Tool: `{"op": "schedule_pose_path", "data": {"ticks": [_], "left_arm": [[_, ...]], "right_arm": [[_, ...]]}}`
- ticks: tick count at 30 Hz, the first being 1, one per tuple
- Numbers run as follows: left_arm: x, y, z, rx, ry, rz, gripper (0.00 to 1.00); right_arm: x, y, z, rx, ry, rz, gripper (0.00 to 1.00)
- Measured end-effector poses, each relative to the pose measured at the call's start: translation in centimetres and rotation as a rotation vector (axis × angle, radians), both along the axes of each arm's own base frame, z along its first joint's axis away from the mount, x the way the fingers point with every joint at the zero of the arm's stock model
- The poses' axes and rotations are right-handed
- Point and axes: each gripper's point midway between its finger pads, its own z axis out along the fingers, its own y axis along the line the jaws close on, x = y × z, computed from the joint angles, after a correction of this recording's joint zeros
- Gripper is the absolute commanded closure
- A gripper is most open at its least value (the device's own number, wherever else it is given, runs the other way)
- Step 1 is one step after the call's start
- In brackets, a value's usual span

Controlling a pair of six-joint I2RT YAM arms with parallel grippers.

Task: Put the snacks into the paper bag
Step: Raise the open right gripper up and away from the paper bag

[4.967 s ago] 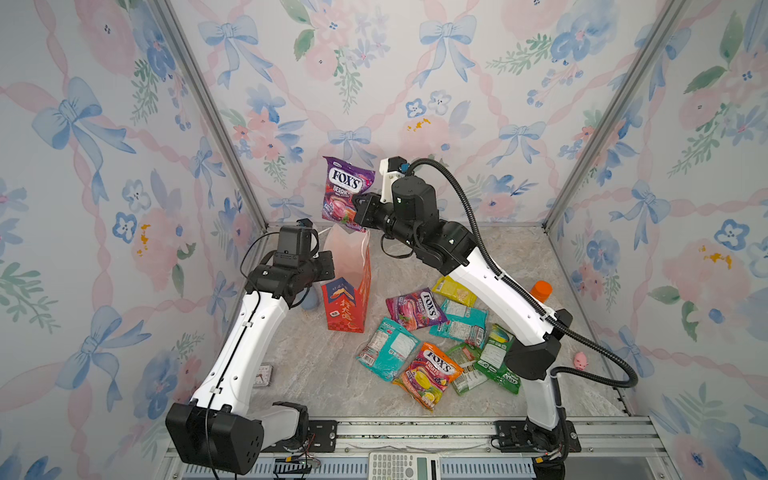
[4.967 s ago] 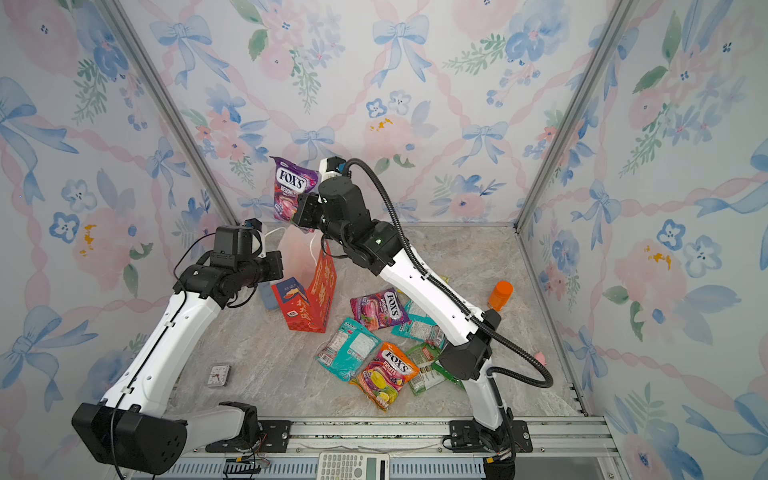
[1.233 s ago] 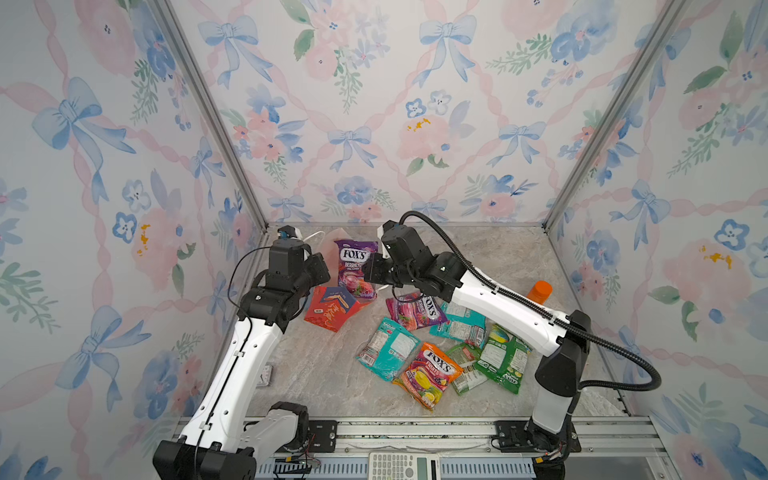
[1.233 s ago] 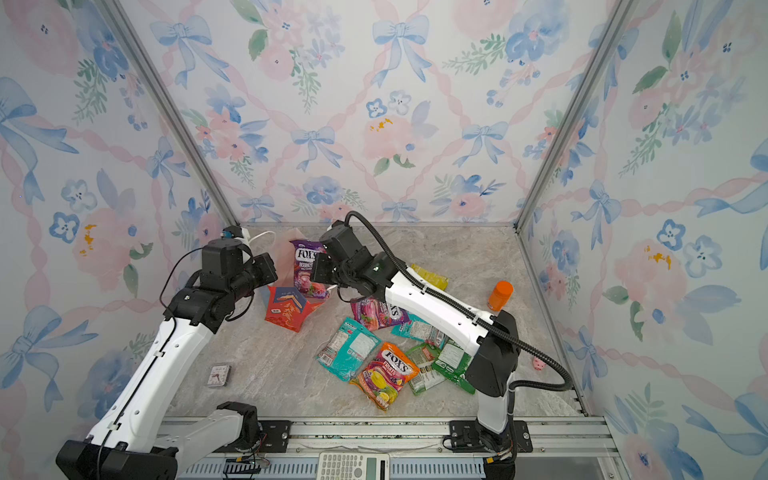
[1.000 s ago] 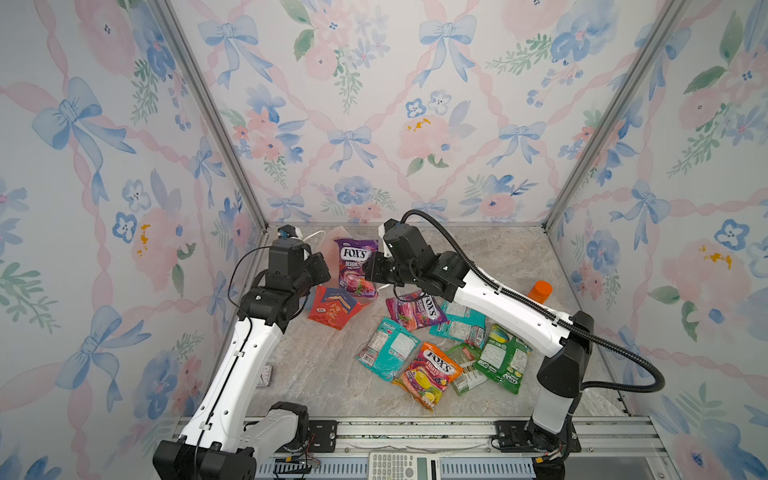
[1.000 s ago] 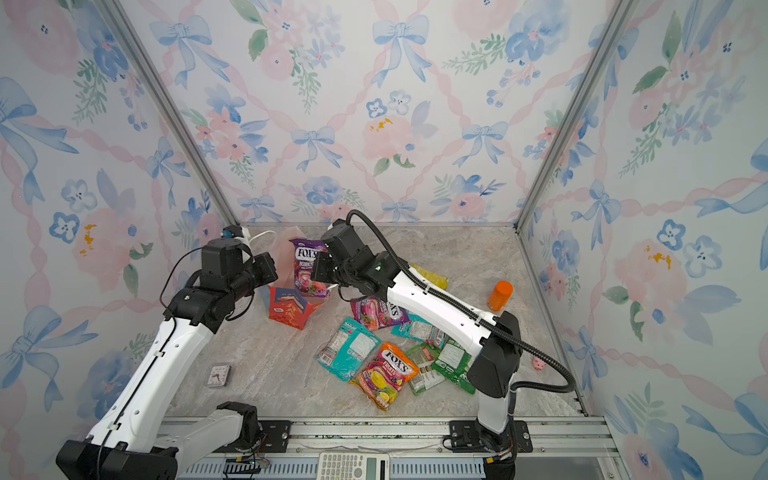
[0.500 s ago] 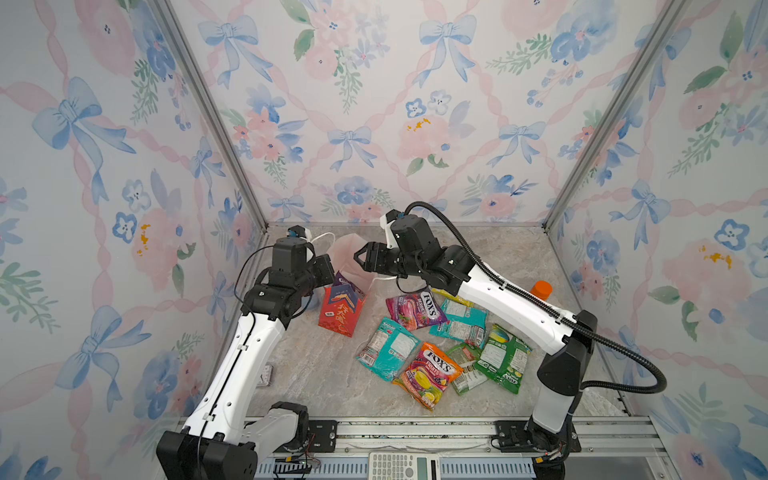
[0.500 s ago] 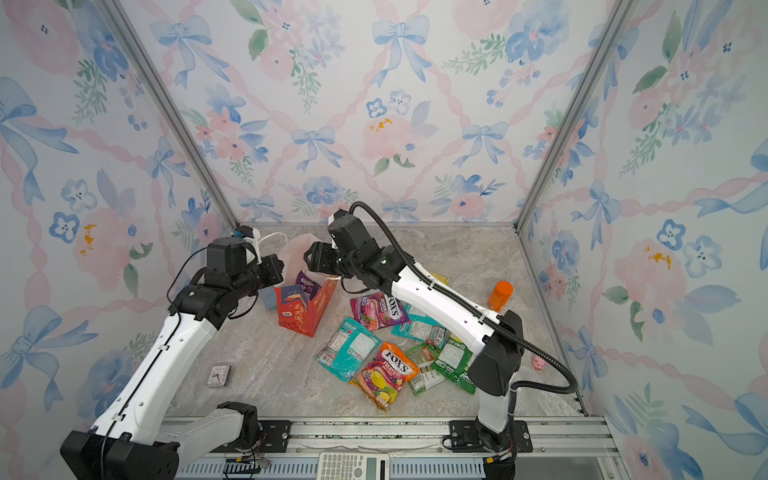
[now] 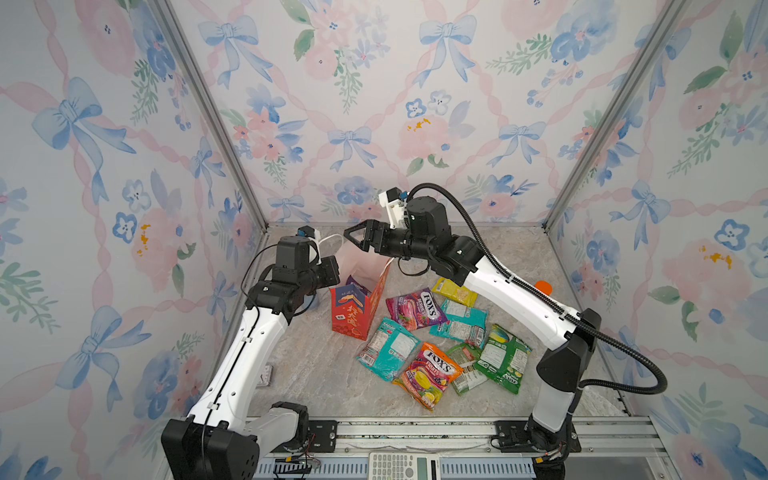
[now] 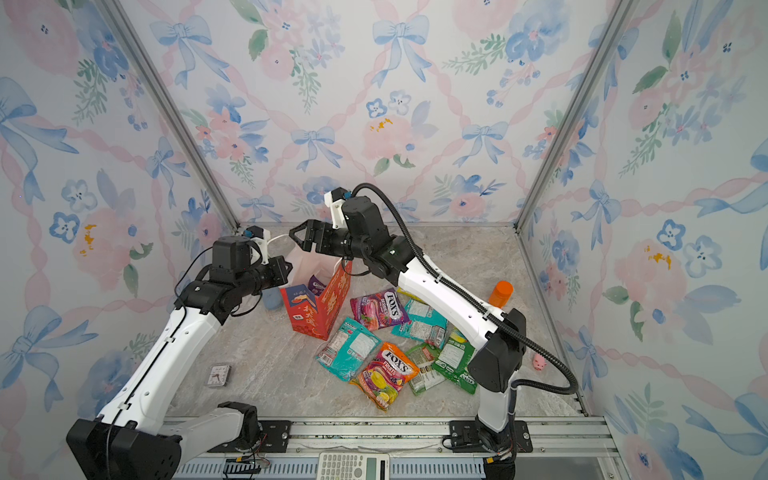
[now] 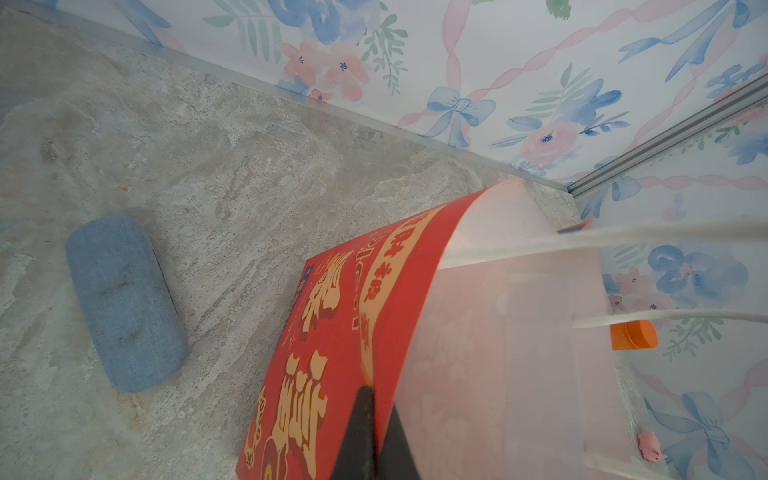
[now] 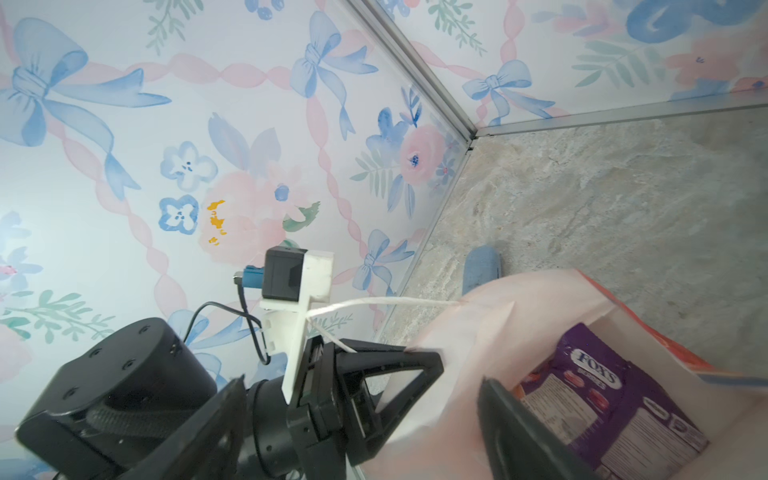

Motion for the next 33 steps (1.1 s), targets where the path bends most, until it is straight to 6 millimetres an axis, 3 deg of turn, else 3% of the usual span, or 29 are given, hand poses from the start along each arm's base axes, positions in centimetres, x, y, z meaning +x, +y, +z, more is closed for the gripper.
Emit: {"op": "schedule_pose_path", "data": {"ticks": [9,14,29,33], "left_arm": [[-0.1,-0.2,0.0,0.004,-0.001,-0.020,1.00],[-0.1,-0.2,-0.1,0.006,-0.001,-0.022,1.00],[-0.2,-0.4,-0.1,0.004,-0.001,-0.033,1.00],[-0.1,-0.1,-0.1,0.010,-0.002,-0.025,1.00]], "right_arm": [[0.7,2.5,-1.0,0.068,0.006,0.062,0.00],[0.9,3.6,-0.8,0.112,0.003,0.093,0.04],[2.3,5.5,4.6,0.290,-0.076,0.149,0.00],[2.9,4.4,7.3,0.283,-0.124,0.133,0.08]]}}
